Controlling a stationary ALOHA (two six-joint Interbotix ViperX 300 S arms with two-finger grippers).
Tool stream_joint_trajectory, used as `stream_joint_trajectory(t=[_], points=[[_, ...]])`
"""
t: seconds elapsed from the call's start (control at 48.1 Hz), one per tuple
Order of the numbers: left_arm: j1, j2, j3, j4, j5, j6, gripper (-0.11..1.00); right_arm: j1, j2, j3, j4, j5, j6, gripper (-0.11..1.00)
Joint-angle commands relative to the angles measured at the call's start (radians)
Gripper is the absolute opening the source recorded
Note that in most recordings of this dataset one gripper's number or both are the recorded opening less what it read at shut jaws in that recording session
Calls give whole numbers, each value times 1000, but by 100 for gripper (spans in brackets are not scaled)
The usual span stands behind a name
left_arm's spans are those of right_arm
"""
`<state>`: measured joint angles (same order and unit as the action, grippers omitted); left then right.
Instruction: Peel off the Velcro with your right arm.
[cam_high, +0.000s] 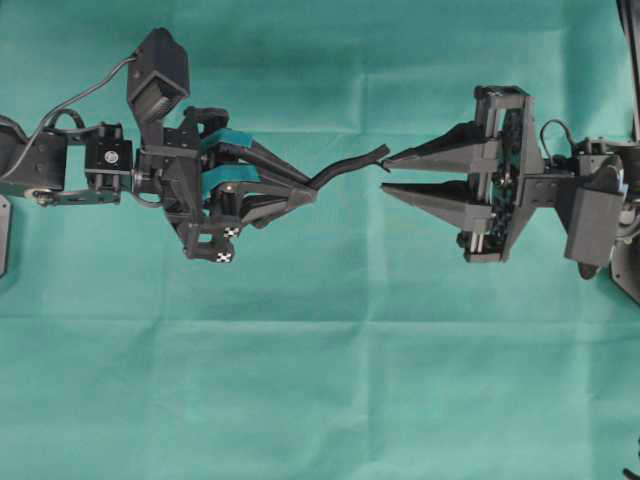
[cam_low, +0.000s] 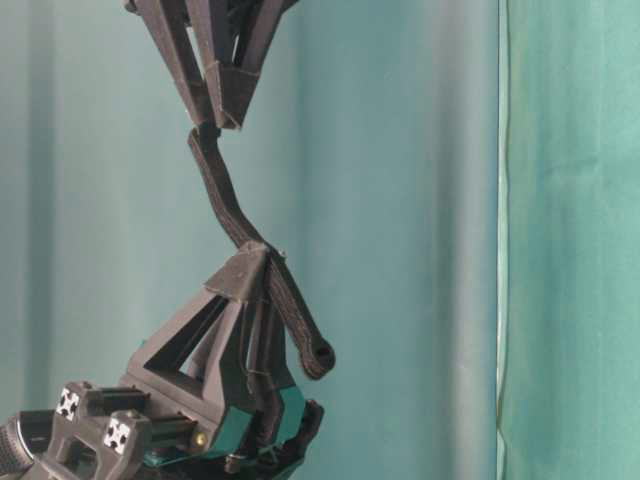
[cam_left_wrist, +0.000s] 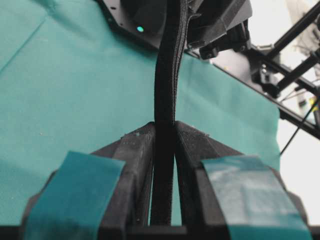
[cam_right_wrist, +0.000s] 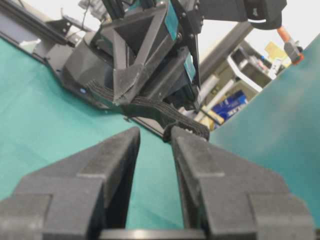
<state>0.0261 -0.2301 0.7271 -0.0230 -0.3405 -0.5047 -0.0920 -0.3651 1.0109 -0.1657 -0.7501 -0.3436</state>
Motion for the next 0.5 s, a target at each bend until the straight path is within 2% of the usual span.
stream_joint_trajectory(t=[0.0,0.478], points=[[-2,-21,-9,-2,-11,2,10,-6,-5,-21,8,-9,2,0],[-2,-21,-8,-2,-11,5,10,-18,-5,-25,29,-49,2,0]])
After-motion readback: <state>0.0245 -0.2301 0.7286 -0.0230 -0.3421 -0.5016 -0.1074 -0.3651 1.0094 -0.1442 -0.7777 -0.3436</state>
